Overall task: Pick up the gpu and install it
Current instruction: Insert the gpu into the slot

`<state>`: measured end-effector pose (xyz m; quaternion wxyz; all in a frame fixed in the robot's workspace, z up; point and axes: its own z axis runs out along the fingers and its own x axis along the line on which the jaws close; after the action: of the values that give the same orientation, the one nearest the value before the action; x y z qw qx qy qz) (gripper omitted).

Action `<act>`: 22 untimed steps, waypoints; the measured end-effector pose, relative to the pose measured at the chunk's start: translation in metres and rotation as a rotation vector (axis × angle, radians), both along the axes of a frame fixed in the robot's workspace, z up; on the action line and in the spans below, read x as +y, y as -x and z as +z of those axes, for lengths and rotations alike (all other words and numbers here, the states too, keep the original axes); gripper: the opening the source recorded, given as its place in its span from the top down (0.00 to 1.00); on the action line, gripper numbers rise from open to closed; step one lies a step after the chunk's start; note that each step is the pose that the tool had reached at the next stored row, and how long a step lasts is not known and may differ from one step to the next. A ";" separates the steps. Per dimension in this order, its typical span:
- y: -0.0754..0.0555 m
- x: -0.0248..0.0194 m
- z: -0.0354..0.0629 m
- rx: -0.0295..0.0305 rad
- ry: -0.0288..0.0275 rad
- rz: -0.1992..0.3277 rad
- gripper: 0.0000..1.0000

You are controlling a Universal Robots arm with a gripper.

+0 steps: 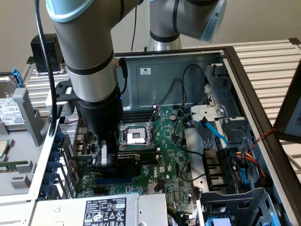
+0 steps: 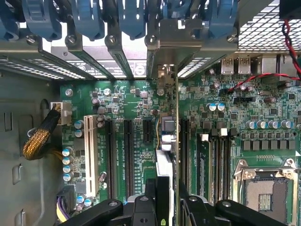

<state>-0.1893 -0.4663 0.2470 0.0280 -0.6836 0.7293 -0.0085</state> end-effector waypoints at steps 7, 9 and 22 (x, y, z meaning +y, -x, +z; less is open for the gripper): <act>0.000 0.0004 -0.0007 -0.0010 -0.0003 0.000 0.73; 0.000 0.0007 -0.0007 -0.0010 -0.0002 0.000 0.73; 0.000 0.0020 -0.0021 -0.0010 0.0003 0.000 0.73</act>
<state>-0.1897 -0.4643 0.2448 0.0283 -0.6835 0.7294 -0.0090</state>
